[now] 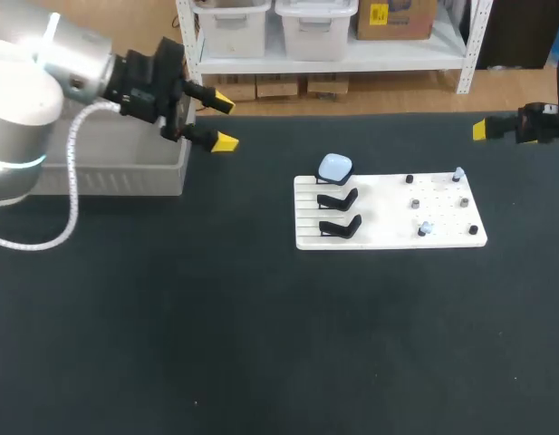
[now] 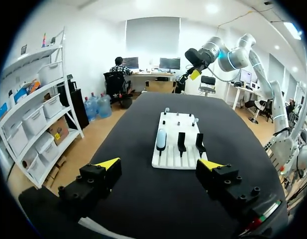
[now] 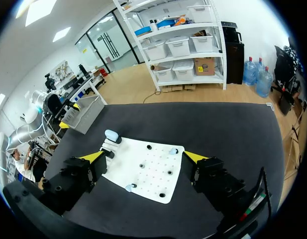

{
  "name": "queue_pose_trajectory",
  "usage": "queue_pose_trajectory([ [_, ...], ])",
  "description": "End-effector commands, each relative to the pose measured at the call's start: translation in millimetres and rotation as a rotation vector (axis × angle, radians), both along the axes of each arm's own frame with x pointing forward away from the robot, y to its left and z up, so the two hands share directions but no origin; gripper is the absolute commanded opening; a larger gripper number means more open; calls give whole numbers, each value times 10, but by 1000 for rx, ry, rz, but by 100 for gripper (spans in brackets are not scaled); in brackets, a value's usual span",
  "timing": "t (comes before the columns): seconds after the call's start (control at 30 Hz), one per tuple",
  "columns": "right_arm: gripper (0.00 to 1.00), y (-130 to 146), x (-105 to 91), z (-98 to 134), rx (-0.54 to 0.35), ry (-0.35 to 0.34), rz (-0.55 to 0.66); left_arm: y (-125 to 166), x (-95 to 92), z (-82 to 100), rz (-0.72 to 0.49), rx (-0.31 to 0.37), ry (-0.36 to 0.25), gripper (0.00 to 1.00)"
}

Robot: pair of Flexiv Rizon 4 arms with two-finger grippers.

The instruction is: Pick up each earbud case from the left stands, insert the matching earbuds, close the lid, and place the case in the box.

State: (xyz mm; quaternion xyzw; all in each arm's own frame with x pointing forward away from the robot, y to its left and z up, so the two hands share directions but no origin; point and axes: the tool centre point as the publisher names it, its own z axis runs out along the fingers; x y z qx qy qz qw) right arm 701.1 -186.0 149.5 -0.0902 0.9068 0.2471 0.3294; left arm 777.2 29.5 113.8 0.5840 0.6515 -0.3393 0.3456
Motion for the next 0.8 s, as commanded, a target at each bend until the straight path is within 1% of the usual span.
queue_pose_trajectory([
  [0.03, 100, 0, -2, 3, -1, 0, 0, -159, 175, -140, -34, -6, 28, 100],
  [0.13, 100, 0, -2, 3, -1, 0, 0, -224, 190, -191, -34, -16, 40, 100],
  [0.37, 100, 0, -2, 3, -1, 0, 0, -341, 161, -287, -48, -62, 54, 100],
  [0.53, 100, 0, -2, 3, -1, 0, 0, -432, 122, -325, -51, -68, 56, 100],
  [0.67, 100, 0, -2, 3, -1, 0, 0, -500, 83, -358, -65, -59, 54, 100],
  [0.8, 100, 0, -2, 3, -1, 0, 0, -552, 58, -374, -73, -57, 54, 94],
])
